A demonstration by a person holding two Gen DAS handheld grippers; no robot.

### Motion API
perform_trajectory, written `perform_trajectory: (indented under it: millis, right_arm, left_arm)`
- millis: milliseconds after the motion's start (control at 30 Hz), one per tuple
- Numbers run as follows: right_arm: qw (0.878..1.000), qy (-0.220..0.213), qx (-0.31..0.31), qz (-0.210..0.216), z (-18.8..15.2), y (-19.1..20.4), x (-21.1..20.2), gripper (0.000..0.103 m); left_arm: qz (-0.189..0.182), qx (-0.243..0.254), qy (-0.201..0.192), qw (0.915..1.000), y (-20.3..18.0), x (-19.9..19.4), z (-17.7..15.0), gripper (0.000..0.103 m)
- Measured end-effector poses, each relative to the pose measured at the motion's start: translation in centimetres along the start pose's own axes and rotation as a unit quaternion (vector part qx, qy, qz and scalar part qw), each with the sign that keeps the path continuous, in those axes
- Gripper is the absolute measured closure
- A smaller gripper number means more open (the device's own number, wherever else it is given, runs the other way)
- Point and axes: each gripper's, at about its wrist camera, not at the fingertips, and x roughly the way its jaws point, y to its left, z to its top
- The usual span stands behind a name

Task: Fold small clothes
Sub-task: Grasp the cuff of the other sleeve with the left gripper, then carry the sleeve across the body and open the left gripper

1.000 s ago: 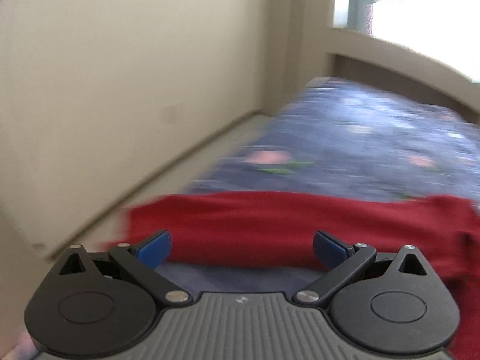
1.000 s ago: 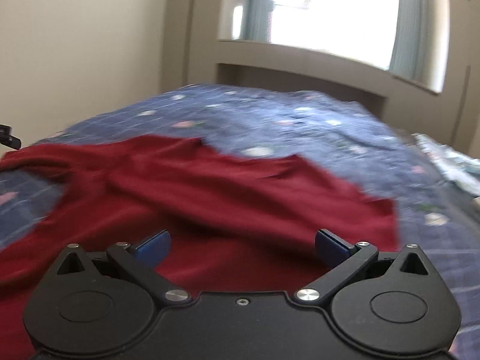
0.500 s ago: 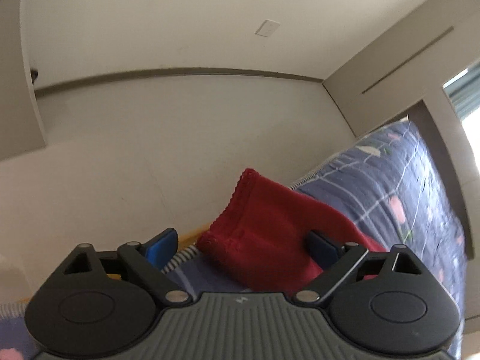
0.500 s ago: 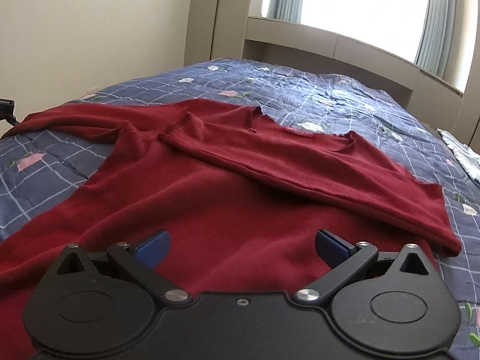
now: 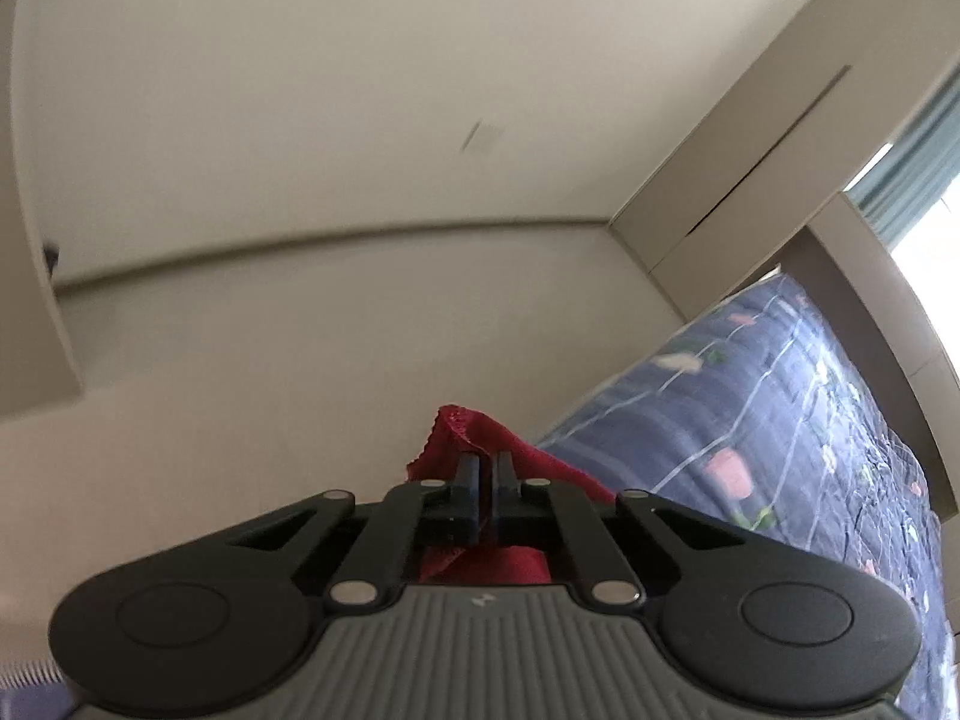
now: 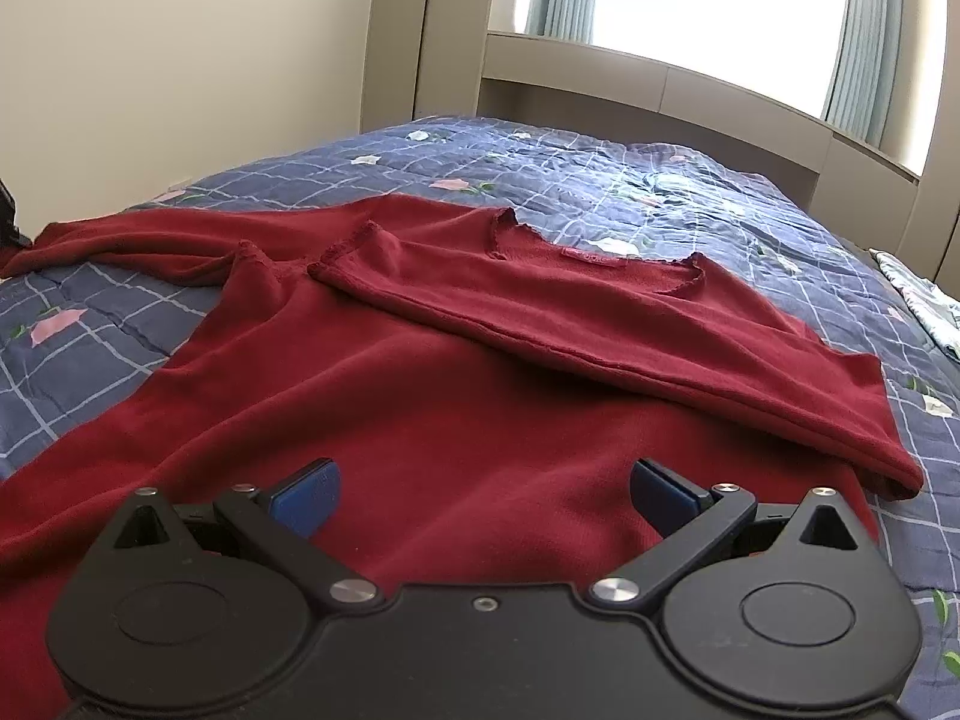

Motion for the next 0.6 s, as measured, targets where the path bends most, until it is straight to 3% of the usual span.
perform_trajectory:
  millis: [167,333,500,600]
  right_arm:
    - [1.0,-0.006,0.016,0.006,-0.1,-0.6,-0.2,0.001]
    - [0.999,-0.012,0.044,0.022,0.0,-1.6,-0.6,0.001]
    - [0.993,-0.02,0.108,0.048,0.1,-4.0,-1.0,0.001]
    - [0.988,-0.029,0.142,0.056,0.1,-6.0,-1.4,0.001]
  left_arm:
    - [-0.014,0.051,-0.04,0.9978,-4.0,-3.2,2.1,0.101]
    - [-0.062,0.109,-0.068,0.9898,-11.4,-7.1,2.9,0.101]
    - [-0.133,0.164,-0.079,0.9743,-20.8,-10.9,2.0,0.101]
    - [-0.154,0.219,-0.071,0.9609,-26.9,-12.5,-0.2,0.101]
